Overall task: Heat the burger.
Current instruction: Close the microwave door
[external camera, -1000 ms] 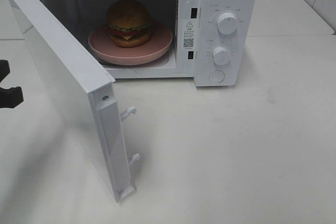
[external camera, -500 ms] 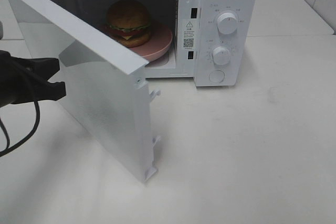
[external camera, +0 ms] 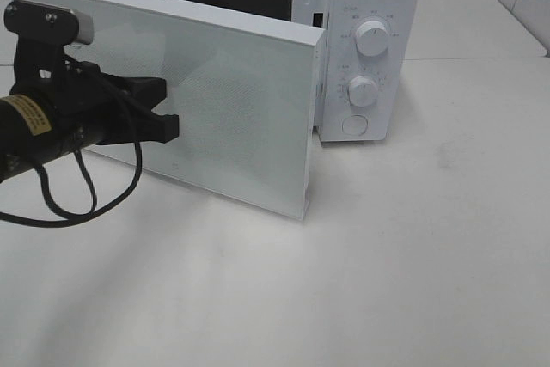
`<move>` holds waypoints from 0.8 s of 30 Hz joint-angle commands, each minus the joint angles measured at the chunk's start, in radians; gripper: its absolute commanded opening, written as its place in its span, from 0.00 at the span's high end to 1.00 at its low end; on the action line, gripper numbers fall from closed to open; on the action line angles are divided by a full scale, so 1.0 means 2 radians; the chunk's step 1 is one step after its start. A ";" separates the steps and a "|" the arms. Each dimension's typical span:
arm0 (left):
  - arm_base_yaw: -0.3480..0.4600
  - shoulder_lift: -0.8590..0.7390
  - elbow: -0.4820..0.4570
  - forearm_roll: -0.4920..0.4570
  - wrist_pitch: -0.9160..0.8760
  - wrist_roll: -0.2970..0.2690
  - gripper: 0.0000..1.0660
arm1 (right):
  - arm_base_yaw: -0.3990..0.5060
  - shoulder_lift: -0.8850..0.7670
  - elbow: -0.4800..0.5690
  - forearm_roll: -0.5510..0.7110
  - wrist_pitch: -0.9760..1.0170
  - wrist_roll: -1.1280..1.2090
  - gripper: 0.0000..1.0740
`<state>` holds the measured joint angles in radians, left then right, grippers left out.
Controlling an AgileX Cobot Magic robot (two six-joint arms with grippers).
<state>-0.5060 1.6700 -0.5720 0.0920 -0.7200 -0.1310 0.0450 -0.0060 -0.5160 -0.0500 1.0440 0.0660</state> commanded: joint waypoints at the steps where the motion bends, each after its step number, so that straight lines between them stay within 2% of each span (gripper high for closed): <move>1: -0.011 0.010 -0.017 -0.012 -0.008 -0.001 1.00 | -0.002 -0.012 0.001 -0.001 -0.005 -0.005 0.30; 3: -0.022 0.029 -0.044 -0.012 -0.005 -0.001 1.00 | -0.002 -0.012 0.001 -0.001 -0.005 -0.005 0.30; 6: -0.024 0.033 -0.051 -0.012 -0.005 -0.001 1.00 | -0.002 -0.012 0.001 -0.001 -0.005 -0.005 0.30; 8: -0.032 0.048 -0.079 -0.013 0.005 -0.001 1.00 | -0.002 -0.012 0.001 -0.001 -0.005 -0.005 0.30; 17: -0.033 0.077 -0.133 -0.014 0.019 -0.002 1.00 | -0.002 -0.012 0.001 -0.001 -0.005 -0.005 0.30; 19: -0.033 0.095 -0.161 -0.014 0.021 -0.003 1.00 | -0.002 -0.012 0.001 -0.001 -0.005 -0.005 0.30; 24: -0.033 0.119 -0.194 -0.027 0.029 -0.003 1.00 | -0.002 -0.012 0.001 -0.001 -0.005 -0.005 0.30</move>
<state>-0.5670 1.8880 -0.9180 0.0730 -0.6770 -0.1310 0.0450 -0.0060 -0.5160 -0.0500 1.0440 0.0660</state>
